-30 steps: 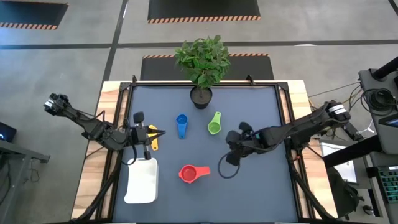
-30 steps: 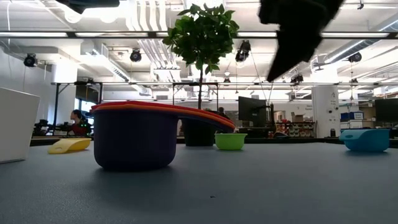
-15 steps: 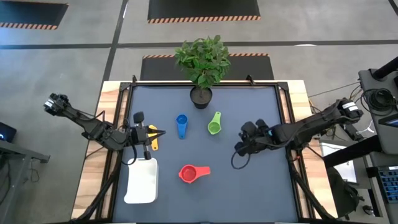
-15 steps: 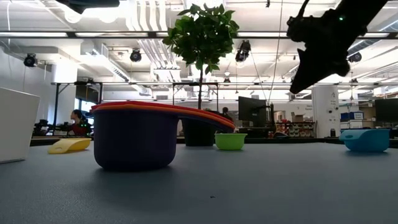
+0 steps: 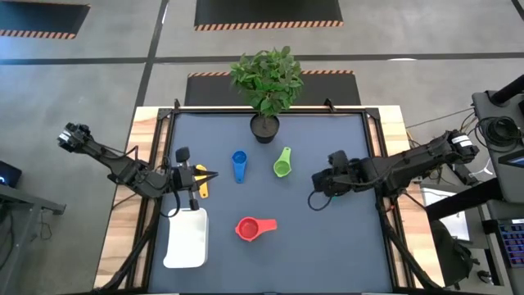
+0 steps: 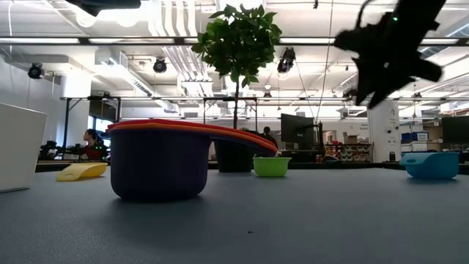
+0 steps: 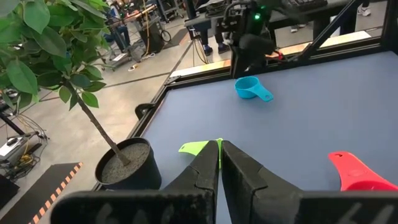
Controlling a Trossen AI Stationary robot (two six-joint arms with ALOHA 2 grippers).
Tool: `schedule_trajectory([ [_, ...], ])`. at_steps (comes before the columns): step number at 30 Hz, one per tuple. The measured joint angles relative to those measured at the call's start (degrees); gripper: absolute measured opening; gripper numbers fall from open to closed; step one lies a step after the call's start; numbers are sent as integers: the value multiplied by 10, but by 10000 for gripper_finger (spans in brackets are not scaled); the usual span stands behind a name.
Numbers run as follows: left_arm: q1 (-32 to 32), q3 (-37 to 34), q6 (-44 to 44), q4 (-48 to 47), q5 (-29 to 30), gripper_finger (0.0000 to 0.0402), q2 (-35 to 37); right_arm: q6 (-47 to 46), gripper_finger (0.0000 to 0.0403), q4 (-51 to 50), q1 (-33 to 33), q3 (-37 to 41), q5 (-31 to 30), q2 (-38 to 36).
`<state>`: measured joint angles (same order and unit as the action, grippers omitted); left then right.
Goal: Nest measuring cups in basket
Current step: Stack the light blue measuring cup on the red measuring cup
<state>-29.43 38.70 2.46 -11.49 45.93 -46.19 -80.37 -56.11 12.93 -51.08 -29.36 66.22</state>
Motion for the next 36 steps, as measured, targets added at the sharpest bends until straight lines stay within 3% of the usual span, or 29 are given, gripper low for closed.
schedule_trajectory([
  [4, 0, 0, 0, 0, 0, 0, 0, -75, 155, -66, 0, 4, 10, 0],
  [11, 0, 0, 0, 0, 0, 0, 0, -108, 170, -70, -3, 24, 13, 0],
  [36, 0, 0, 0, 0, 0, 0, 0, -176, 168, -66, -6, 57, 58, 148],
])
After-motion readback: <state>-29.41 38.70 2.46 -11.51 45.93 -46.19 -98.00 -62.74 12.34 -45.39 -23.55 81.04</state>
